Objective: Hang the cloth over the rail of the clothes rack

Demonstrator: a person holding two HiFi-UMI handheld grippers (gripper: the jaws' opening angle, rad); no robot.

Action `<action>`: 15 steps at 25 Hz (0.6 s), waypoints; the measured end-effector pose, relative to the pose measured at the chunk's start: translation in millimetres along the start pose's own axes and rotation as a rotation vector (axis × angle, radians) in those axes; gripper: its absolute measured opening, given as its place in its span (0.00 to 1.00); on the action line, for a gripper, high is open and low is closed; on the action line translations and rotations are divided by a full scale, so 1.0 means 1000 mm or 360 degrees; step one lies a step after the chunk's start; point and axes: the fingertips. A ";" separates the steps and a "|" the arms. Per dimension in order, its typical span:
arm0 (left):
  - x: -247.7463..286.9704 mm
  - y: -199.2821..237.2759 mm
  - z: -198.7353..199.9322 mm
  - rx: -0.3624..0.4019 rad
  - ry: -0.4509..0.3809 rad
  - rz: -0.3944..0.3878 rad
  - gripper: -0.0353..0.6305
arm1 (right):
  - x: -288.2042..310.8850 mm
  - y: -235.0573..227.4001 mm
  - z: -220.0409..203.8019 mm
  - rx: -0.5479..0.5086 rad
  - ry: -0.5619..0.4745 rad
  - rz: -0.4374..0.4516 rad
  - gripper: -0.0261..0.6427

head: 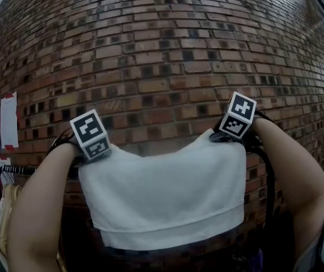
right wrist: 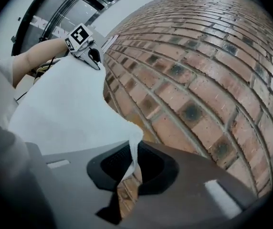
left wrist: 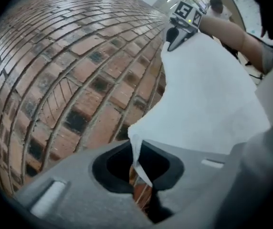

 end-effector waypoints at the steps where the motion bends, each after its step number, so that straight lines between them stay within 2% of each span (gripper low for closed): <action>1: 0.001 -0.001 0.000 0.0012 0.0004 -0.0015 0.09 | 0.000 0.001 0.000 -0.0007 0.0003 0.0010 0.08; 4: 0.001 -0.001 0.000 0.0025 0.0002 -0.0018 0.13 | 0.001 0.003 0.001 -0.0035 0.0013 0.0013 0.13; 6: 0.002 0.000 -0.001 0.0029 0.0013 -0.0001 0.19 | 0.001 0.003 0.000 -0.0064 0.0029 -0.0009 0.22; 9: 0.001 0.003 -0.004 0.0032 0.0032 0.0036 0.31 | 0.000 0.002 0.000 -0.0088 0.0030 -0.0043 0.28; 15: -0.002 0.010 -0.006 0.0033 0.0018 0.0118 0.32 | -0.002 -0.005 0.003 -0.0088 -0.0001 -0.0119 0.32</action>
Point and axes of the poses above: the fingertips, and each gripper's own axes: x forward along the fingers, y to its left, z out of its top, and after that the axes turned 5 degrees about -z, right-handed
